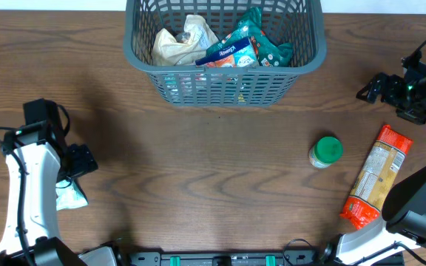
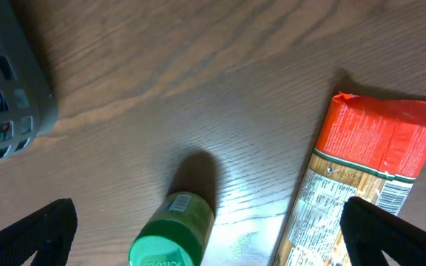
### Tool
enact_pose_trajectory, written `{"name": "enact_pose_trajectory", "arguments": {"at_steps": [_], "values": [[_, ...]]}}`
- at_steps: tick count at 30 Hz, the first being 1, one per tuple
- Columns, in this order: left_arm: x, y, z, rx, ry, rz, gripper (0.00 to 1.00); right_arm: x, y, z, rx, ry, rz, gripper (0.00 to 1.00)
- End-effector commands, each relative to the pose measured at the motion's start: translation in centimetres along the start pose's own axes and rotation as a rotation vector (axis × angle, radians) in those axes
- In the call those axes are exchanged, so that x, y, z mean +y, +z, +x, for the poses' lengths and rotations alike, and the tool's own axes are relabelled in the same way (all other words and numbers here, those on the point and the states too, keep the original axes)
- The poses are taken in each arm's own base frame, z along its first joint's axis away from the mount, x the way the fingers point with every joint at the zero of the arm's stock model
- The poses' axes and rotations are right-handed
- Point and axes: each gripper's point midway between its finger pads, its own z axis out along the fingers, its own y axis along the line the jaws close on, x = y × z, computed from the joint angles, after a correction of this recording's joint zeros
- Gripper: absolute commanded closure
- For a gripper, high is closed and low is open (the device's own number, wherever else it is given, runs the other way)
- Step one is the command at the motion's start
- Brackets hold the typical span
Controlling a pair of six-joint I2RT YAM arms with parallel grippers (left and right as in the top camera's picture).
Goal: Pack container
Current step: 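Move the left gripper down over the mint-green packet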
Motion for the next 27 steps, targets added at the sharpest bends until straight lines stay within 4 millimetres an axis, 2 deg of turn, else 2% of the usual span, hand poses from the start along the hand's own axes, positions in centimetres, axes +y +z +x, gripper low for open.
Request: {"name": "enact_pose_trajectory", "arguments": {"at_steps": [1, 10, 17, 27], "values": [[0.0, 1.4, 0.6, 0.02, 0.017, 0.024, 0.02, 0.2, 0.2, 0.1, 0.006, -0.017, 0.002, 0.01], [0.4, 5.2, 0.4, -0.041, -0.019, 0.027, 0.02, 0.2, 0.2, 0.1, 0.006, -0.017, 0.001, 0.01], [-0.2, 7.5, -0.2, -0.093, 0.052, 0.028, 0.02, 0.2, 0.2, 0.4, 0.019, -0.014, 0.002, 0.01], [-1.3, 11.0, -0.1, -0.034, 0.08, 0.042, 0.01, 0.1, 0.2, 0.5, 0.025, -0.021, 0.005, 0.01]]}}
